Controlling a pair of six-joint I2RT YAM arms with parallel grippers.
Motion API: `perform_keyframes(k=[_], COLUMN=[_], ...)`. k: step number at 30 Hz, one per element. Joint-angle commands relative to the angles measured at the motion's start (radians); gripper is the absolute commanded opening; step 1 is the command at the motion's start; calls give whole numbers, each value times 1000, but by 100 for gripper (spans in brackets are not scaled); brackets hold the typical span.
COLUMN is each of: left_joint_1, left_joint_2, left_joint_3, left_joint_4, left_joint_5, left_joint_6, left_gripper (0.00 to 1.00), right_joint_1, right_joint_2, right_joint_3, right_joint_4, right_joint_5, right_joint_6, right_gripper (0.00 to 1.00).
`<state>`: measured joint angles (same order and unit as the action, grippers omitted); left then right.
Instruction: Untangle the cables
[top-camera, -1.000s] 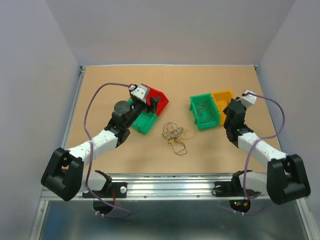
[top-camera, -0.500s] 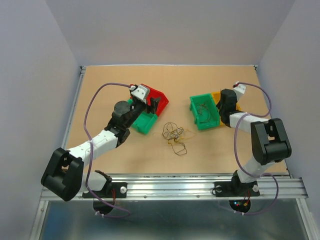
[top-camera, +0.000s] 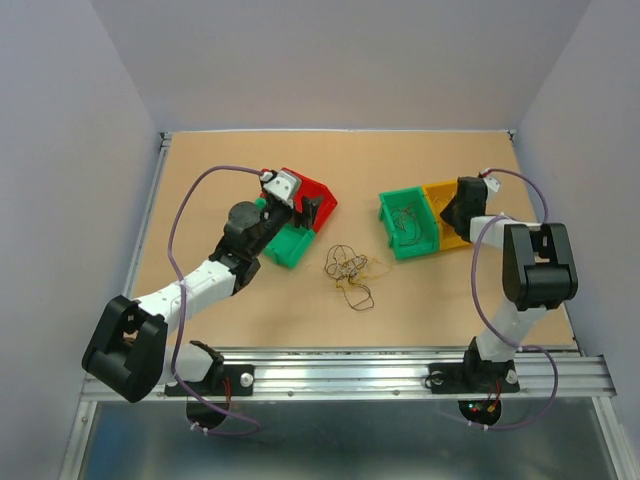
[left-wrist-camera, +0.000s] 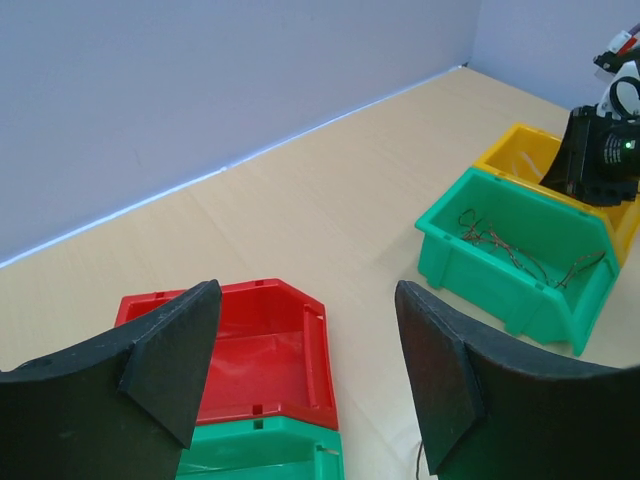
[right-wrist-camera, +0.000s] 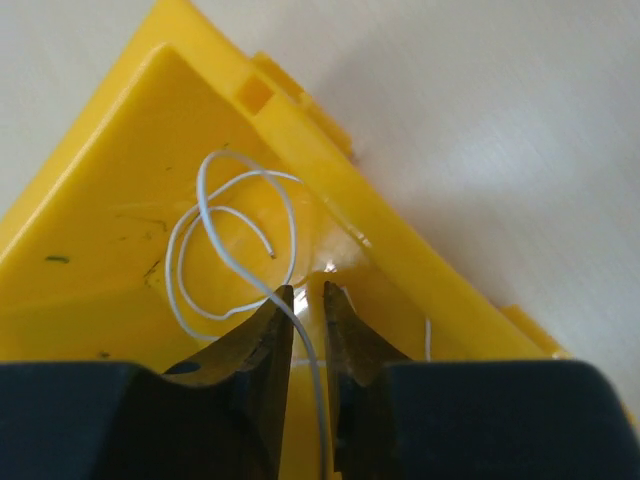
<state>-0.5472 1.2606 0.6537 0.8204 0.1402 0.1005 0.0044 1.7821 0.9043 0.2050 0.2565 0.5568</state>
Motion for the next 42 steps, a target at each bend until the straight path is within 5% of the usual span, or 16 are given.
perform_keyframes(k=[1,9,14,23,28,42], left_joint_1=[6,6,6,-56,-180,-335], left_joint_2=[-26,-29,19,174,220,321], left_joint_3=[15,43,107,280,331,391], left_joint_4=[17,-61,-193,-495,-631,-784], left_joint_5=[47,180,245,277,245,182], left_joint_6=[30,134,168,287,372,464], left_gripper=[84,88,88,89,87,81], right_joint_1=[9,11,9,35,58,63], right_joint_2=[-145,-367,-470,-645,-760,-1001], right_joint_3=[13,-15,-64,-212,-413,-571], right_joint_4=[-9,-78,-87,-84,11,10], right_joint_5=[-39,-72,-83,-309,-347,-387], right_joint_6=[-12,-44,-47,-66,-40,-29], right_gripper=[30,44,63,62,59,58])
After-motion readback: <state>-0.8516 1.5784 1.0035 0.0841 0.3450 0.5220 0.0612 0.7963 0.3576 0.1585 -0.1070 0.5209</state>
